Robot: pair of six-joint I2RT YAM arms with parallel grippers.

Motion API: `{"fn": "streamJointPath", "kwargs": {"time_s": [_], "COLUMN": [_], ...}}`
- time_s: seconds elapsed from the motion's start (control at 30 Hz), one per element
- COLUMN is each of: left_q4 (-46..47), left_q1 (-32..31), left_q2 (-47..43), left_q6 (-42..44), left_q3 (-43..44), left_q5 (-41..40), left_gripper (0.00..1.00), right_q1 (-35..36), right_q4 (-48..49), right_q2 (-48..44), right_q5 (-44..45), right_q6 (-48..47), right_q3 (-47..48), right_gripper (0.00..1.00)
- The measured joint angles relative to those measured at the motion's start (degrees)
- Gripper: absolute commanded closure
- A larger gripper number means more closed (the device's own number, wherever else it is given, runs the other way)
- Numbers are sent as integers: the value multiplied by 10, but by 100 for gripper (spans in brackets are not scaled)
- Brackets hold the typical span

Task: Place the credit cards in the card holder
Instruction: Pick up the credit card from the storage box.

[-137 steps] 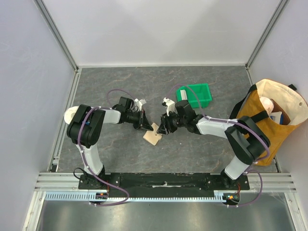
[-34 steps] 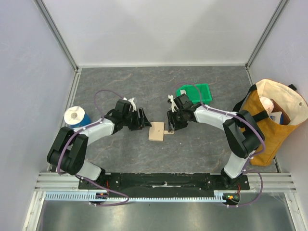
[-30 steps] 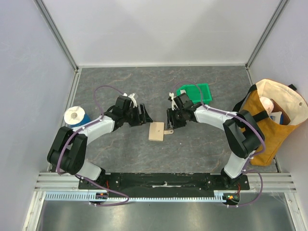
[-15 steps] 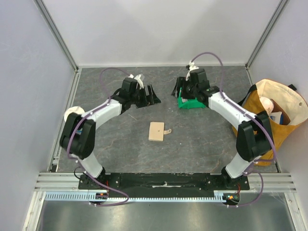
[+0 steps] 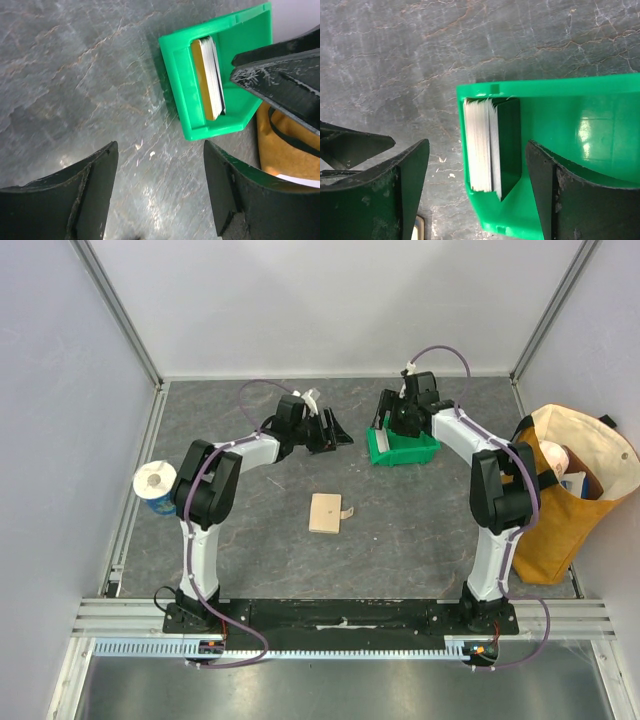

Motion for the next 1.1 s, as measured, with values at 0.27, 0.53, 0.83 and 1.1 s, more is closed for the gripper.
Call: {"fn": "streamJointPath", "kwargs": {"time_s": [0.27, 0.53, 0.83, 1.1], "left_q4": [95, 134, 155, 170], "left_q1": [-9, -21, -44, -45], "left_q2": [82, 119, 128, 111], "left_q6": [-55, -83, -94, -99], "left_q3": [28, 45, 51, 2], "left_q5": [39, 55, 65, 63], "left_gripper": [29, 31, 34, 39], "right_q1": [-21, -24, -24, -24], "right_q4": [-5, -4, -1, 19], "right_q2": [43, 63, 66, 66], "right_q5": [-43, -96, -146, -174], "right_q6": [-9, -12, -13, -11], "right_q3": [19, 25, 24, -1], "right_gripper": [11, 11, 11, 12]}}
